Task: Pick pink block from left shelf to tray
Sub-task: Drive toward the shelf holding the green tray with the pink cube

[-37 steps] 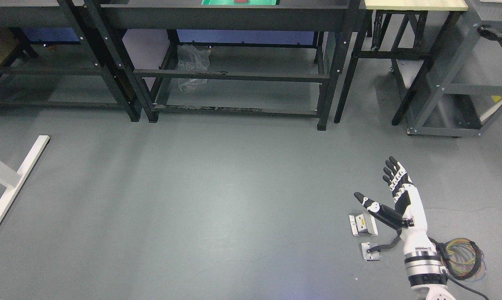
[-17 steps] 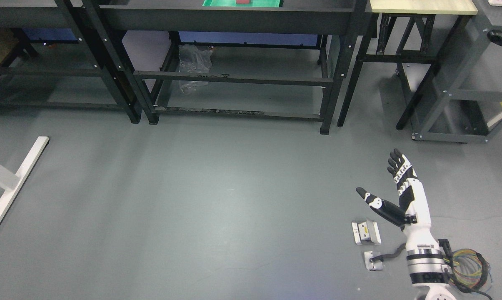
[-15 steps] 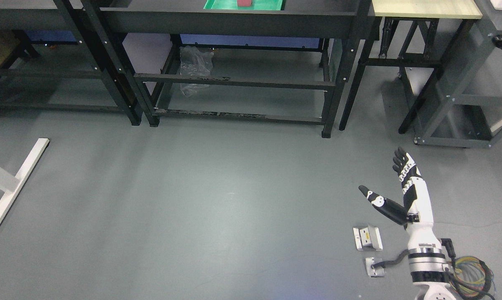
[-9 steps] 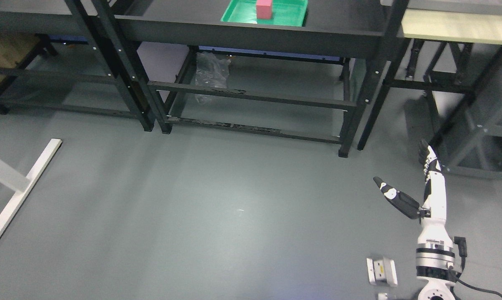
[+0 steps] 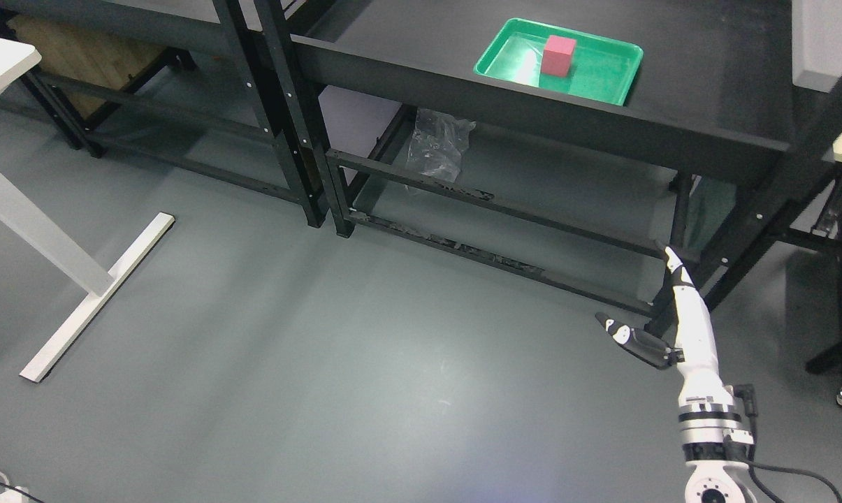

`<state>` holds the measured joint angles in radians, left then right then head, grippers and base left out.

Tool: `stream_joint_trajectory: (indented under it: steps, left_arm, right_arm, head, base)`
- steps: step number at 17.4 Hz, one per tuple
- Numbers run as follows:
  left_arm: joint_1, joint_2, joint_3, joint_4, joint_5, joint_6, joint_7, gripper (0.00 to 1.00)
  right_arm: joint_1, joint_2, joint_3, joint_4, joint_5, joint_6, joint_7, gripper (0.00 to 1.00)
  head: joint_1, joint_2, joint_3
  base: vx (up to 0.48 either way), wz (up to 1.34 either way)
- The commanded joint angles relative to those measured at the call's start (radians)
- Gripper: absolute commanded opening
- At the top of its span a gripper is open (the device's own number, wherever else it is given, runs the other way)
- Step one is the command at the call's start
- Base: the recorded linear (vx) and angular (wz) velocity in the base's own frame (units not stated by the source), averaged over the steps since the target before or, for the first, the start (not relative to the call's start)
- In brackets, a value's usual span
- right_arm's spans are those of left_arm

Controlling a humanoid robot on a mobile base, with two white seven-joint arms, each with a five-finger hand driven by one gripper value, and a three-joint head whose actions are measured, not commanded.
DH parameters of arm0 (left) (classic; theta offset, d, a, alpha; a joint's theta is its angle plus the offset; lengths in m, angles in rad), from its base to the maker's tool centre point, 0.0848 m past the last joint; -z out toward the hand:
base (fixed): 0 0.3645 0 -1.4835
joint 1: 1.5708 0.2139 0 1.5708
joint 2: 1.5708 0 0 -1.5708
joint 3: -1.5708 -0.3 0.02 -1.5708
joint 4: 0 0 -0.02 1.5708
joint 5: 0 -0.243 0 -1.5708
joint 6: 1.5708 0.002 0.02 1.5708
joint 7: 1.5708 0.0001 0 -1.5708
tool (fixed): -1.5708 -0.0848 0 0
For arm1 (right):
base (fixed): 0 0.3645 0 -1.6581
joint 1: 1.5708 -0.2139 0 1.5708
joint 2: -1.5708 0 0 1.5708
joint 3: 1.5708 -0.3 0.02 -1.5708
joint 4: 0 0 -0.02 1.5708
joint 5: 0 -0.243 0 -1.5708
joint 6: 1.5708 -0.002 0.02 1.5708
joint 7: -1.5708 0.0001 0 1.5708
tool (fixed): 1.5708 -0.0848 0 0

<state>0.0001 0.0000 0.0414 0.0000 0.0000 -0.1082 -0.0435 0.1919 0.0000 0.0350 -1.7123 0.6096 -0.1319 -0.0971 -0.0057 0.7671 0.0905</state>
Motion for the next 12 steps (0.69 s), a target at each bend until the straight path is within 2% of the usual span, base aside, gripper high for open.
stream_joint_trajectory:
  steps: [1,2,12]
  left_arm:
    - [-0.022,0.017,0.000,-0.017,-0.002,-0.001,0.001,1.00]
    - [-0.022,0.017,0.000,-0.017,-0.002,-0.001,0.001,1.00]
    - [-0.022,0.017,0.000,-0.017,-0.002,-0.001,0.001,1.00]
  right_arm:
    - [0.000,-0.017,0.039,-0.010,0.470,0.095,-0.116,0.98]
    - [0.000,-0.017,0.039,-0.010,0.469,0.101,-0.165,0.98]
    - [-0.015,-0.017,0.033,-0.010,0.467,0.095,-0.171,0.98]
  head:
    - [0.0000,0.000,0.000]
    - [0.0000,0.000,0.000]
    - [0.0000,0.000,0.000]
  base:
    - [0.359,0.23]
    - [0.402,0.14]
    - [0.385,-0.04]
